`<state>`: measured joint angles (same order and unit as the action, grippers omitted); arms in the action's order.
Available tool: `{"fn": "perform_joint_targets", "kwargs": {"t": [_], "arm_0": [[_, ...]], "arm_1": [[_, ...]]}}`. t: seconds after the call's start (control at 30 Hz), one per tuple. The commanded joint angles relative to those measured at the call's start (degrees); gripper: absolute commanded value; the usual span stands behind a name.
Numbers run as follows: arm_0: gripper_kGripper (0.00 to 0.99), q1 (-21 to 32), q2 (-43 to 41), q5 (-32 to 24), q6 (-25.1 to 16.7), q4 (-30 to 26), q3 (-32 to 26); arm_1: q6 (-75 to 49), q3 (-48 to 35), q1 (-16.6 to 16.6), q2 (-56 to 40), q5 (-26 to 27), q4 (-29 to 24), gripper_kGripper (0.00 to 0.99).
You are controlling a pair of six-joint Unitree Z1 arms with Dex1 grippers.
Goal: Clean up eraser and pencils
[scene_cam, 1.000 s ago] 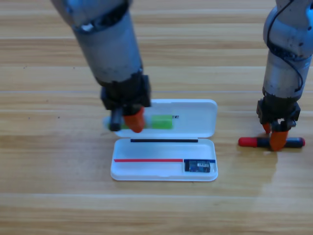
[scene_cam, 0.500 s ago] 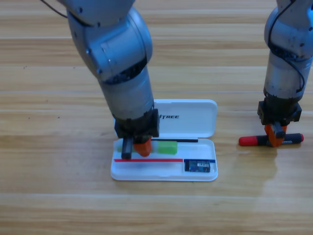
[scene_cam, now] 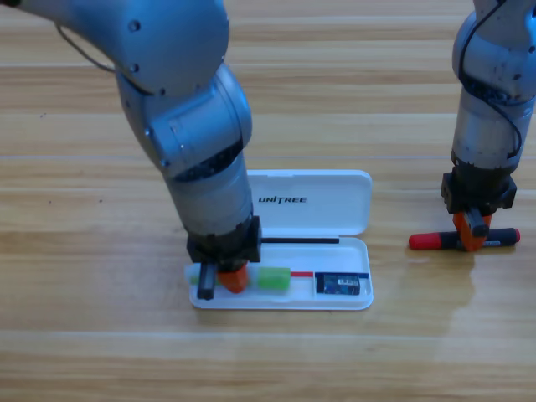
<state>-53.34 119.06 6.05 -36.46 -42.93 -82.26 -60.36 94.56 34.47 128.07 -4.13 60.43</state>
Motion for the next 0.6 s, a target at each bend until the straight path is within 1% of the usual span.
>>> {"fn": "perform_joint_targets", "kwargs": {"t": [0.03, 0.1, 0.17, 0.27, 0.33, 0.47, 0.6], "arm_0": [[0.000, -1.2, 2.8, 0.4, 0.4, 0.7, 1.6], [0.000, -1.2, 2.7, 0.4, 0.3, 0.7, 1.5], [0.000, -1.2, 2.6, 0.4, 0.2, 0.7, 1.4], [0.000, -1.2, 2.5, 0.5, 0.0, 0.7, 1.1], [0.000, -1.2, 2.5, 0.5, -0.1, 0.7, 0.6], [0.000, -1.2, 2.2, 0.7, -0.5, 0.6, -0.2], [0.000, -1.2, 1.6, 1.0, -0.5, 0.0, -1.4]], "arm_1": [[-0.5, -3.9, -1.0, 3.5, 0.7, -0.8, 0.000], [-0.5, -4.1, -1.1, 2.0, 0.6, -0.8, 0.000], [-0.3, -4.6, -0.7, -1.6, 0.7, 0.0, 0.000], [1.0, -4.5, 0.4, -8.5, 2.5, 2.8, 0.000], [2.0, -3.4, 1.3, -11.5, 2.9, 5.5, 0.000], [3.8, -2.4, 2.4, -13.2, 2.9, 8.6, 0.000], [4.4, -2.5, 2.5, -12.6, 3.2, 8.6, 0.000]]}}
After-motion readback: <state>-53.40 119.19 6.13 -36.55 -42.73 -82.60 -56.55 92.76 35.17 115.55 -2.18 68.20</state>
